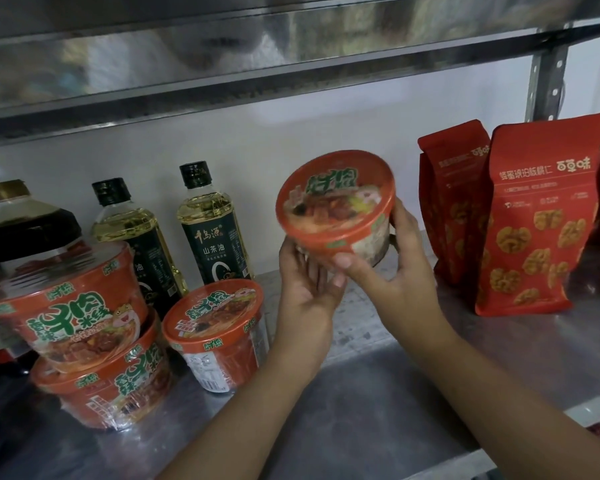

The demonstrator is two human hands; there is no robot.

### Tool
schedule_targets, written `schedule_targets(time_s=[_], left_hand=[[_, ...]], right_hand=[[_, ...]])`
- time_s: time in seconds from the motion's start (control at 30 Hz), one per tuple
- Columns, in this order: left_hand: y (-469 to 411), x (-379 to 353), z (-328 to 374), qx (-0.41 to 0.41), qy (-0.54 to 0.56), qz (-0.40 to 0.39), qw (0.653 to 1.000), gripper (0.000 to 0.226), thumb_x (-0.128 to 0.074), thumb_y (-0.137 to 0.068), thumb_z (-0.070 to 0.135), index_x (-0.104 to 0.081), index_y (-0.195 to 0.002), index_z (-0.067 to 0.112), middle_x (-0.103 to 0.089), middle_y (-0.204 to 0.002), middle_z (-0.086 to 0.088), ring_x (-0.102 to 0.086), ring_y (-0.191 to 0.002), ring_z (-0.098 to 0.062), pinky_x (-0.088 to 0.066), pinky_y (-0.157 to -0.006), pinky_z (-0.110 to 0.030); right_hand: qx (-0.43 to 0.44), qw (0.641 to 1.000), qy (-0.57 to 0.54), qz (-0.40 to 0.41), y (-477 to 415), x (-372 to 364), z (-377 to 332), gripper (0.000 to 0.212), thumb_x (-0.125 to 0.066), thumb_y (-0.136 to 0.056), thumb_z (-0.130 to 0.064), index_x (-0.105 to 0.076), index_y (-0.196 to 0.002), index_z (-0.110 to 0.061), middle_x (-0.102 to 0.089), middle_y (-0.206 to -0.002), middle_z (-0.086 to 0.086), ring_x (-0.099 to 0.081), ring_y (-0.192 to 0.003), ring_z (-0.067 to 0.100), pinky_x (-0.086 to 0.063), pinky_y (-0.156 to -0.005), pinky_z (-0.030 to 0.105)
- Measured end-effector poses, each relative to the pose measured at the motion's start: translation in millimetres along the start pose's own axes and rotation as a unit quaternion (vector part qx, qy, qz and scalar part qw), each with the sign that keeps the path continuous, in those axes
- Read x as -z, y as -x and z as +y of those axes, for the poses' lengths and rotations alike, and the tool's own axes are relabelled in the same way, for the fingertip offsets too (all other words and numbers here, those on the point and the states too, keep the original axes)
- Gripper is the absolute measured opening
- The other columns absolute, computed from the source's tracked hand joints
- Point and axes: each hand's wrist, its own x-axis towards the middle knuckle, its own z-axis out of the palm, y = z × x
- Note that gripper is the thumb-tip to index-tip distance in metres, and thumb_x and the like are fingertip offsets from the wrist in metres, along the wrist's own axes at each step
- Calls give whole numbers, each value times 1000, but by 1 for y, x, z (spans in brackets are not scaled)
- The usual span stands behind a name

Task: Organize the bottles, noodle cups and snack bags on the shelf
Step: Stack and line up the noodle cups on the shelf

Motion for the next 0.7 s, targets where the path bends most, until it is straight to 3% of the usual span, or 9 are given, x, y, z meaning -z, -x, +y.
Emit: schedule_targets(time_s=[0.07, 0.2, 0.4, 0.6, 0.7], left_hand=[[-2, 3, -1, -15, -17, 51, 998, 76, -65, -82, -8, -31, -148, 11, -57, -136, -5, -57, -127, -15, -52, -97, -26], [-4, 5, 0, -47, -47, 106, 992, 78, -71, -81, -7, -35, -147, 10, -59, -136, -5, -60, -122, -10, -50, -93, -19], [-2, 4, 2, -57, -49, 101, 992, 76, -65, -86, -14, -33, -148, 15, -60, -134, 1, -59, -124, -11, -50, -100, -25], [-2, 6, 0, -54, -44, 101, 992, 77, -67, -86, -10, -33, -148, 18, -59, -138, -2, -57, -128, -15, -48, -107, -35], [-3, 6, 0, -62, -25, 90, 994, 67, -60, -90, -7, -36, -145, 21, -56, -141, -3, -53, -133, -16, -47, -106, -33]], right_hand=[[13, 999, 26, -41, 2, -3, 2, 89, -81, -80, -38, -32, -152, -22, -42, -148, -11, -40, -138, 2, -37, -111, 19], [2, 998, 21, -64, 5, -7, 10, 90, -81, -83, -17, -26, -154, -26, -39, -153, -14, -38, -142, 4, -39, -115, 37], [-10, 998, -1, -57, 5, -6, 12, 93, -83, -80, -14, -24, -144, -46, -44, -145, -24, -44, -135, 0, -43, -110, 25], [-13, 998, -1, -55, 5, -6, 16, 92, -83, -80, -13, -25, -143, -47, -44, -140, -32, -45, -133, -3, -43, -106, 19], [-30, 997, -29, -57, 5, -5, 16, 87, -84, -80, -19, -31, -146, -36, -49, -140, -23, -48, -132, 1, -44, -107, 24]])
